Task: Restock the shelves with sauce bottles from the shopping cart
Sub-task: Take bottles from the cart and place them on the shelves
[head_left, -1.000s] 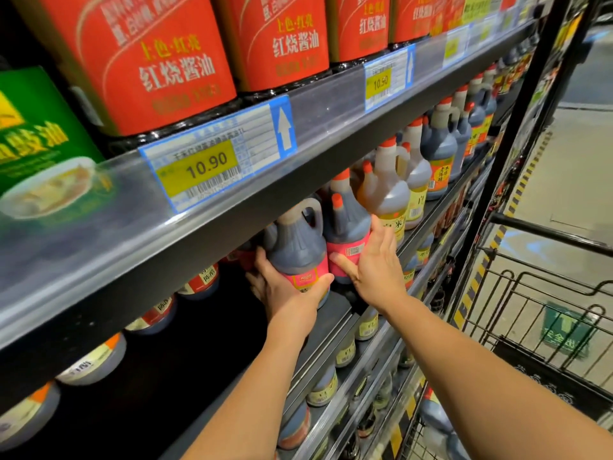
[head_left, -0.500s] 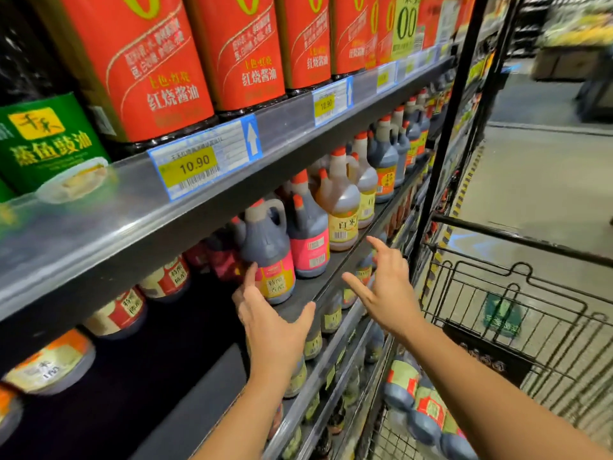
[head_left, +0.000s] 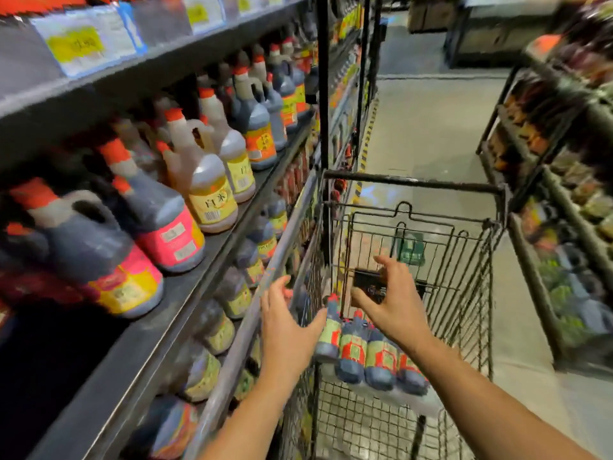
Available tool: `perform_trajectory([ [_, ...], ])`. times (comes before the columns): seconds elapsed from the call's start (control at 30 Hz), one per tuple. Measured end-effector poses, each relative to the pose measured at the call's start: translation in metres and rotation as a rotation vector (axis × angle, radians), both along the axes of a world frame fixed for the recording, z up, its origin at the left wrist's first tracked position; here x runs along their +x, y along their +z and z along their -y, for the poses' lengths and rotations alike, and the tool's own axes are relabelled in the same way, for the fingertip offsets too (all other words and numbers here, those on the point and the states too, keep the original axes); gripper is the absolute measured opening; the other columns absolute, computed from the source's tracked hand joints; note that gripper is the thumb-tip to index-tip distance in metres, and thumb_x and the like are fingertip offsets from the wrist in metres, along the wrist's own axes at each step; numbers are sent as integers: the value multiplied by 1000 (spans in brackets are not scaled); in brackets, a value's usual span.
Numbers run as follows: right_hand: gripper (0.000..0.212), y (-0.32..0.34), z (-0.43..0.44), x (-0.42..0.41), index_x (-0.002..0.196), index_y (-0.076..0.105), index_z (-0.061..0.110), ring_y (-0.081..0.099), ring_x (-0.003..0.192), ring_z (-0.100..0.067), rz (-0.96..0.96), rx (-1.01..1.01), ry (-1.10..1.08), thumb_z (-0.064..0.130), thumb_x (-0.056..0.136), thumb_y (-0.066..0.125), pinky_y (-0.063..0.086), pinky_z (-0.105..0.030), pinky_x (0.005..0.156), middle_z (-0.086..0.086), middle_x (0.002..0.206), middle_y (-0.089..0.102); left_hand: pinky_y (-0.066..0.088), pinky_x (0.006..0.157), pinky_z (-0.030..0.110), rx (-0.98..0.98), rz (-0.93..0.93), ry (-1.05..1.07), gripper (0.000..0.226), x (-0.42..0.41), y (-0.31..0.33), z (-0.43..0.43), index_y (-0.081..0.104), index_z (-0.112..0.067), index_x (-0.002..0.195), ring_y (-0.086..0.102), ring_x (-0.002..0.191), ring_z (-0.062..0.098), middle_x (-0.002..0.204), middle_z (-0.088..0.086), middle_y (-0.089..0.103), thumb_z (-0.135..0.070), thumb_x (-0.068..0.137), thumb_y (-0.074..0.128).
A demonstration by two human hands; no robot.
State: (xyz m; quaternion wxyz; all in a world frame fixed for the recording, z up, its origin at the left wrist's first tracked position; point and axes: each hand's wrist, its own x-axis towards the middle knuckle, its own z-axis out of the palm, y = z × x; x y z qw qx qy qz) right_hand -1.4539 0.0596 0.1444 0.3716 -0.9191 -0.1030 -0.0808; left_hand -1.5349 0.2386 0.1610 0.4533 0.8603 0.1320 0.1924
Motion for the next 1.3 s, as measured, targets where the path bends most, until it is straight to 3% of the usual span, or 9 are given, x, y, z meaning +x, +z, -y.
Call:
perform_trajectory([
  [0.2,69,-91,69,13,138,43,12,49,120,-25,-272,-39,-143,49,84,67,47,-41,96,-9,126,48,42,92,32,-1,-330,-116,58,40,-84,41,49,-16,127,50,112,21,120,3,50,-23,78,80],
  [0.33,65,-155,102,23,132,46,14,50,115,-23,-450,-44,-247,53,83,65,44,-33,89,-7,122,50,42,86,31,-21,-511,-156,52,59,-146,55,51,-14,121,52,106,22,113,4,48,-24,80,80],
  [0.47,75,-216,121,37,139,37,10,51,118,-31,-702,-107,-300,47,82,68,46,-40,95,-16,132,47,46,78,29,-32,-664,-115,66,80,-201,59,48,-14,132,56,101,21,118,5,51,-27,77,82],
  [0.57,79,-256,127,49,139,35,9,50,122,-33,-803,-89,-337,46,80,72,46,-46,100,-17,135,45,46,67,25,6,-702,-150,56,98,-237,58,52,-17,120,57,88,12,102,-5,55,-29,75,83],
  [0.67,85,-290,128,62,142,34,11,47,127,-33,-852,-99,-376,46,77,75,44,-48,103,-15,138,44,50,87,39,9,-760,-181,60,115,-273,60,50,-11,126,58,104,25,116,6,56,-27,78,82],
  [0.8,97,-332,128,74,144,27,9,43,131,-35,-899,-44,-466,45,71,80,41,-48,107,-17,143,39,41,103,43,201,-813,-153,84,137,-313,62,36,-11,144,44,127,36,142,15,42,-37,77,80],
  [0.97,115,-366,130,78,151,16,7,39,135,-36,-937,34,-563,53,67,80,38,-46,110,-20,149,33,43,99,53,413,-807,-190,84,152,-345,65,36,-13,141,40,129,41,144,19,38,-47,75,74],
  [1.17,116,-381,131,78,150,19,9,35,136,-37,-915,-62,-584,63,64,74,37,-50,109,-19,148,32,20,107,65,668,-852,-302,112,162,-368,91,13,-19,156,14,144,41,159,6,21,-69,72,67],
  [1.3,114,-382,129,78,143,26,11,44,127,-36,-944,-78,-616,61,56,79,43,-52,102,-16,140,37,27,101,55,790,-880,-431,105,170,-378,91,17,-18,154,21,139,37,158,6,27,-66,74,64],
])
